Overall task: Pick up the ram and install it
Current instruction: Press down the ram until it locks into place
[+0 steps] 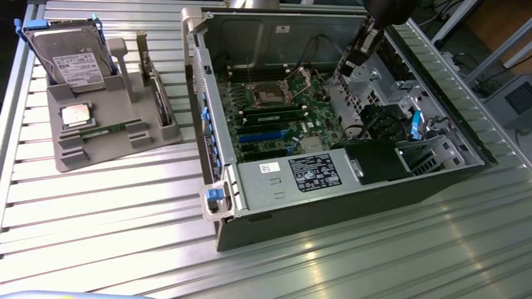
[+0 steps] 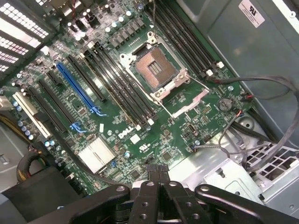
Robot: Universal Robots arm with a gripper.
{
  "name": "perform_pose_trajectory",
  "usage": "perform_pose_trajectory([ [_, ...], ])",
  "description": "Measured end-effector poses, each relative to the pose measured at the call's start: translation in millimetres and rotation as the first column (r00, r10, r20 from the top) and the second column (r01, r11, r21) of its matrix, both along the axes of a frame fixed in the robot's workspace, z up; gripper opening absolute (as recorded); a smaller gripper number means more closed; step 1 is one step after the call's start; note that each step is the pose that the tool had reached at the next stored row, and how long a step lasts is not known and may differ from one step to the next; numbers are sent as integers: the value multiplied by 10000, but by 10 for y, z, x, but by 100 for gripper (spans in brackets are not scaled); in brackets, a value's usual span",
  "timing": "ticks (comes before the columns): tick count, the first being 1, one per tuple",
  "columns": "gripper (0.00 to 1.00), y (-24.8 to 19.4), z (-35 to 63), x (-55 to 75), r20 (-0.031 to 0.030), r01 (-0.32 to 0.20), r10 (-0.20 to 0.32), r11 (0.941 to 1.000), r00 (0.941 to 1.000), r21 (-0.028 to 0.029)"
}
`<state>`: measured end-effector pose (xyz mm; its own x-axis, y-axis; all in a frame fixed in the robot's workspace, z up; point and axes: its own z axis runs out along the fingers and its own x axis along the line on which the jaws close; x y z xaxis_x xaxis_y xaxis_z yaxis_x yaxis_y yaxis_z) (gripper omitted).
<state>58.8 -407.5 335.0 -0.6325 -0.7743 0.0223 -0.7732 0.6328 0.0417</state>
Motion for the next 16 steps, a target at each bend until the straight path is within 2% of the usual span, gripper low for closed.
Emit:
perform_pose_trajectory([
  [4,11,0,0,-1,0,361,-361,9993,9993,-1],
  [6,11,0,0,-1,0,800,-800,9968,9968,-1],
  [9,11,0,-1,-1,0,1433,-1433,9897,9897,-1],
  [12,11,0,-1,-1,0,2094,-2094,9778,9778,-2],
  [16,11,0,-1,-1,0,2598,-2598,9657,9657,-2],
])
